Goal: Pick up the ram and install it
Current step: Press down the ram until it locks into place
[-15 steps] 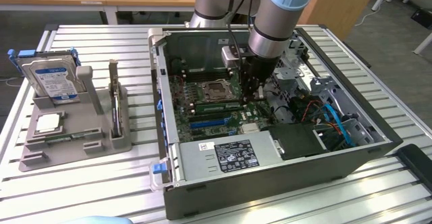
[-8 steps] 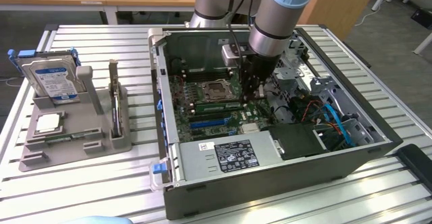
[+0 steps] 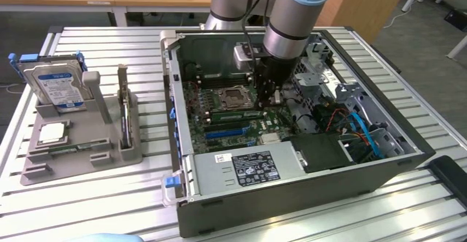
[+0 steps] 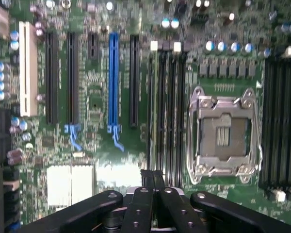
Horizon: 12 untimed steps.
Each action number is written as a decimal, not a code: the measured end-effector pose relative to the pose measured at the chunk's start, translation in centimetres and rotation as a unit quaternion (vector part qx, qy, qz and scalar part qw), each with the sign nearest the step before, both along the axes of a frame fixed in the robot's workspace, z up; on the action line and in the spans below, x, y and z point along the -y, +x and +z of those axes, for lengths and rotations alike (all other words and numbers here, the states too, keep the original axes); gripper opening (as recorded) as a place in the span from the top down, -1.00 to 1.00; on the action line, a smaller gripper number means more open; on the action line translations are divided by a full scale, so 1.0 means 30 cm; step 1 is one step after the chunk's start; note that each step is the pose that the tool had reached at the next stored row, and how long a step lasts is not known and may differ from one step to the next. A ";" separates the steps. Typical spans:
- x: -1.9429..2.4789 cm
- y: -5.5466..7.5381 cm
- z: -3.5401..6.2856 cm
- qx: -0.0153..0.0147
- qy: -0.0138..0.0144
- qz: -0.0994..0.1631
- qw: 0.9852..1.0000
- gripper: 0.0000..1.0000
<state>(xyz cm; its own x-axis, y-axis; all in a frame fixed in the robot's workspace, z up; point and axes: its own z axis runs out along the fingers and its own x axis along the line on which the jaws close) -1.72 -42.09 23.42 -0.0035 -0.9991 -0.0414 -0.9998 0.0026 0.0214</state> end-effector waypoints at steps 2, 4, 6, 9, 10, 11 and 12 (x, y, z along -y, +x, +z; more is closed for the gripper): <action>0.000 -0.021 0.008 0.000 0.001 0.000 1.000 0.80; 0.000 -0.041 0.016 0.000 0.002 0.000 1.000 0.80; 0.000 -0.062 0.023 0.000 0.004 0.000 1.000 0.80; 0.000 -0.098 0.031 0.000 0.006 0.000 1.000 0.80; 0.000 -0.109 0.034 0.000 0.007 0.000 1.000 0.80; 0.000 -0.121 0.036 0.000 0.007 0.000 1.000 0.80; 0.000 -0.132 0.038 0.000 0.008 0.000 1.000 0.80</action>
<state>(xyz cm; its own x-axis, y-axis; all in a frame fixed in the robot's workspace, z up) -5.68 -42.09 24.56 -0.0035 -0.9983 -0.0575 -0.9998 0.0023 0.0212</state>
